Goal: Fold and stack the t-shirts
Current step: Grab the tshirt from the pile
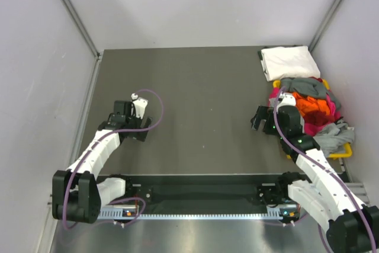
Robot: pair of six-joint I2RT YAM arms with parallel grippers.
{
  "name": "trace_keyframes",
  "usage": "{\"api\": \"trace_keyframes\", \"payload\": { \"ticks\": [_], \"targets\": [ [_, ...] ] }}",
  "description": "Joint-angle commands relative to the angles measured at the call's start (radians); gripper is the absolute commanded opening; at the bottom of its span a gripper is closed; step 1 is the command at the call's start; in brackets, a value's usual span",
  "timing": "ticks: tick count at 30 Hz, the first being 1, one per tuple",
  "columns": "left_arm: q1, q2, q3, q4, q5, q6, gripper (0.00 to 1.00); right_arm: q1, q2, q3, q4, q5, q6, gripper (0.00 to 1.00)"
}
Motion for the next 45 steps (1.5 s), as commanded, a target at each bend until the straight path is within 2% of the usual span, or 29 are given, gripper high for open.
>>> {"api": "trace_keyframes", "payload": {
  "ticks": [1, 17, 21, 23, 27, 28, 29, 31, 35, 37, 38, 39, 41, 44, 45],
  "targets": [
    [0.008, -0.007, 0.008, 0.033, 0.045, -0.001, 0.99, 0.012, -0.003, 0.004, 0.055, 0.019, -0.007, 1.00],
    [0.008, -0.015, 0.005, 0.029, 0.079, 0.015, 0.99, 0.012, -0.046, 0.024, 0.038, 0.043, -0.022, 1.00],
    [0.008, -0.012, 0.052, -0.033, 0.152, 0.042, 0.99, 0.002, -0.054, 0.143, -0.031, 0.150, -0.064, 1.00],
    [0.008, -0.008, 0.115, -0.099, 0.200, 0.081, 0.99, -0.026, -0.025, 0.258, -0.100, 0.204, -0.110, 1.00],
    [0.008, -0.008, 0.221, -0.178, 0.305, 0.131, 0.99, -0.194, 0.116, 0.431, -0.223, 0.197, -0.165, 1.00],
    [0.007, -0.007, 0.253, -0.186, 0.313, 0.134, 0.99, -0.298, 0.146, 0.471, -0.235, 0.194, -0.174, 1.00],
    [0.007, -0.005, 0.267, -0.197, 0.326, 0.134, 0.99, -0.340, 0.199, 0.485, -0.241, 0.203, -0.183, 1.00],
    [0.005, 0.004, 0.297, -0.203, 0.350, 0.127, 0.99, -0.441, 0.244, 0.517, -0.235, 0.207, -0.179, 1.00],
    [0.003, 0.030, 0.311, -0.209, 0.376, 0.122, 0.99, -0.544, 0.404, 0.559, -0.140, 0.331, -0.170, 1.00],
    [0.003, 0.034, 0.307, -0.209, 0.366, 0.128, 0.99, -0.589, 0.503, 0.605, -0.106, 0.284, -0.212, 0.92],
    [0.003, 0.034, 0.302, -0.208, 0.363, 0.131, 0.99, -0.598, 0.534, 0.622, -0.076, 0.178, -0.228, 0.87],
    [0.003, 0.036, 0.296, -0.206, 0.361, 0.133, 0.99, -0.606, 0.569, 0.645, -0.077, 0.127, -0.245, 0.77],
    [0.003, 0.045, 0.292, -0.202, 0.361, 0.136, 0.99, -0.609, 0.665, 0.724, -0.100, 0.112, -0.265, 0.68],
    [0.003, 0.061, 0.293, -0.195, 0.346, 0.134, 0.99, -0.614, 0.756, 0.809, -0.120, 0.114, -0.295, 0.39],
    [0.003, 0.059, 0.292, -0.194, 0.341, 0.134, 0.99, -0.614, 0.770, 0.829, -0.128, 0.114, -0.303, 0.19]
  ]
}}
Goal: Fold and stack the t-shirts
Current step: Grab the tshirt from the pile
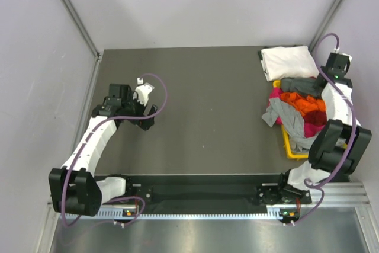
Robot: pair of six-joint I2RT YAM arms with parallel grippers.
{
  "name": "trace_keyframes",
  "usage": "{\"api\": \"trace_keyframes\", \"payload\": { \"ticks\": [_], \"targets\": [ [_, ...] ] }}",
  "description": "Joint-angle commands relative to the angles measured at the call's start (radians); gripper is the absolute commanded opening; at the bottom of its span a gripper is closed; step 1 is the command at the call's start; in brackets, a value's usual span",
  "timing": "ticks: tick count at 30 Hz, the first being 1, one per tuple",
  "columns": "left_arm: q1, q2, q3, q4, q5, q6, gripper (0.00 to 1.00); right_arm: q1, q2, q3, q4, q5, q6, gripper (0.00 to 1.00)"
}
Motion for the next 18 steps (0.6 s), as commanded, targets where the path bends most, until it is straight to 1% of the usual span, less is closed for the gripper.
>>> {"api": "trace_keyframes", "payload": {
  "ticks": [1, 2, 6, 11, 14, 15, 18],
  "targets": [
    [-0.001, 0.006, 0.004, 0.006, -0.004, 0.018, 0.99, -0.007, 0.034, 0.121, -0.002, -0.040, -0.059, 0.09],
    [-0.001, 0.008, 0.005, 0.004, -0.006, 0.018, 0.99, -0.007, 0.031, 0.132, -0.008, -0.046, -0.064, 0.00],
    [-0.001, 0.023, 0.007, 0.008, 0.003, 0.021, 0.99, 0.007, -0.033, 0.164, -0.002, -0.046, -0.084, 0.00],
    [-0.001, 0.034, 0.019, 0.008, 0.003, 0.020, 0.99, 0.044, -0.177, 0.254, -0.030, 0.001, -0.096, 0.00],
    [-0.001, 0.034, 0.022, 0.001, 0.008, 0.021, 0.99, 0.093, -0.266, 0.340, -0.015, 0.011, -0.104, 0.00],
    [-0.001, 0.033, 0.024, 0.001, 0.008, 0.020, 0.99, 0.122, -0.285, 0.388, -0.007, 0.011, -0.136, 0.00],
    [-0.001, 0.032, 0.024, 0.003, 0.011, 0.017, 0.99, 0.160, -0.343, 0.484, 0.019, -0.061, -0.147, 0.00]
  ]
}}
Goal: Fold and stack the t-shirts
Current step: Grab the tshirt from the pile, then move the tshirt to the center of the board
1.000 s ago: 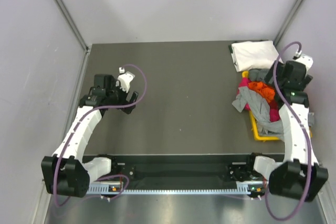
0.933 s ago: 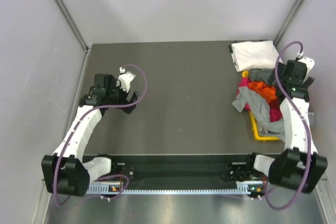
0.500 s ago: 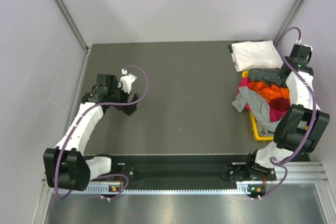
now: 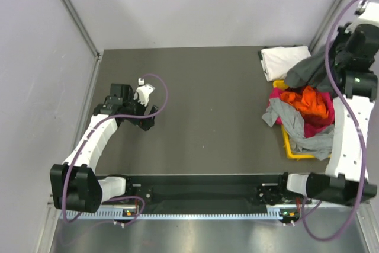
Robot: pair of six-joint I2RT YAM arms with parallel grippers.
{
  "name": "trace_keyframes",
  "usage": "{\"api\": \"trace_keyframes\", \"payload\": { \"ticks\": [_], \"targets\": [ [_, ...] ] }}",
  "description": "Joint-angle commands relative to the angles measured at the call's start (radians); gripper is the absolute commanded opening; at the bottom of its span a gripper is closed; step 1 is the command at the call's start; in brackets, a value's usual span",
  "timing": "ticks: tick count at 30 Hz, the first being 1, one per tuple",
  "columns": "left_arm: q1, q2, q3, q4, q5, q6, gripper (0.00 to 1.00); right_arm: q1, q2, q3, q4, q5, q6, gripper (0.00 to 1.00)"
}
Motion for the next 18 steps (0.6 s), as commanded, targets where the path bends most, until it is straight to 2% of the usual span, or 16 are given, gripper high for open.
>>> {"api": "trace_keyframes", "payload": {
  "ticks": [1, 3, 5, 9, 11, 14, 15, 18],
  "targets": [
    [-0.001, -0.004, 0.024, 0.003, 0.011, 0.007, 0.99, 0.050, -0.130, 0.164, 0.113, -0.096, -0.034, 0.00],
    [-0.001, -0.004, 0.024, 0.005, 0.010, 0.002, 0.99, 0.076, -0.147, 0.219, 0.130, -0.141, -0.032, 0.00],
    [-0.001, -0.007, 0.025, 0.006, 0.004, -0.001, 0.99, 0.084, -0.165, 0.250, 0.164, -0.254, -0.012, 0.00],
    [-0.001, -0.002, 0.031, 0.022, -0.042, -0.026, 0.99, 0.096, -0.156, 0.360, 0.225, -0.515, 0.171, 0.00],
    [0.001, 0.002, 0.031, 0.046, -0.108, -0.044, 0.99, 0.122, -0.121, 0.385, 0.284, -0.665, 0.257, 0.00],
    [0.001, 0.008, 0.042, 0.065, -0.169, -0.064, 0.99, 0.229, -0.073, 0.384, 0.359, -0.761, 0.373, 0.00],
    [0.004, 0.010, 0.048, 0.065, -0.192, -0.067, 0.99, 0.342, -0.061, 0.372, 0.368, -0.767, 0.388, 0.00],
    [0.021, 0.016, 0.085, 0.057, -0.208, -0.075, 0.99, 0.531, 0.008, 0.367, 0.368, -0.781, 0.391, 0.00]
  ]
}}
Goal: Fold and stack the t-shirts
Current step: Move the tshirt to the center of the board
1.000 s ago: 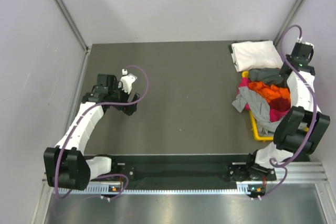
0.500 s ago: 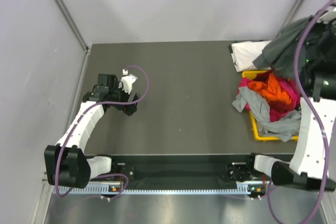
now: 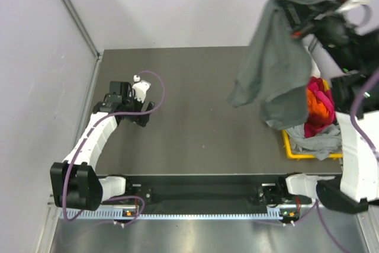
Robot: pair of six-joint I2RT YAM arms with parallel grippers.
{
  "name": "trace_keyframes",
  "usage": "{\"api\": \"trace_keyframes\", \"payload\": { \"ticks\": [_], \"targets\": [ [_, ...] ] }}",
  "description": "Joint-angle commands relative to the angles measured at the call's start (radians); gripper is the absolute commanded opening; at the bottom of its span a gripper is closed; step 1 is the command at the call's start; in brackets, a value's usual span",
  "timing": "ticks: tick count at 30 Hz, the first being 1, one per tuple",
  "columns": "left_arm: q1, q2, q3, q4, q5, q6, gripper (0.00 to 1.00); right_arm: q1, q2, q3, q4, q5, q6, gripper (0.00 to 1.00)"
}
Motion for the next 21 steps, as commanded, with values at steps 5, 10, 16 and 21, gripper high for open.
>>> {"api": "trace_keyframes", "payload": {
  "ticks": [5, 10, 16, 21],
  "targets": [
    [0.089, 0.005, 0.121, 0.041, -0.032, -0.057, 0.99, 0.280, 0.182, -0.133, 0.167, -0.277, 0.163, 0.00],
    [0.152, 0.002, 0.134, 0.035, 0.022, -0.052, 0.99, 0.226, 0.150, -0.365, 0.224, -0.204, 0.198, 0.00],
    [0.151, -0.003, 0.114, 0.006, 0.121, -0.014, 0.99, 0.013, 0.182, -0.685, -0.006, 0.028, 0.120, 0.03],
    [0.149, 0.015, 0.106, 0.011, 0.201, 0.011, 0.99, -0.104, 0.420, -0.639, -0.267, 0.357, -0.035, 0.69]
  ]
}}
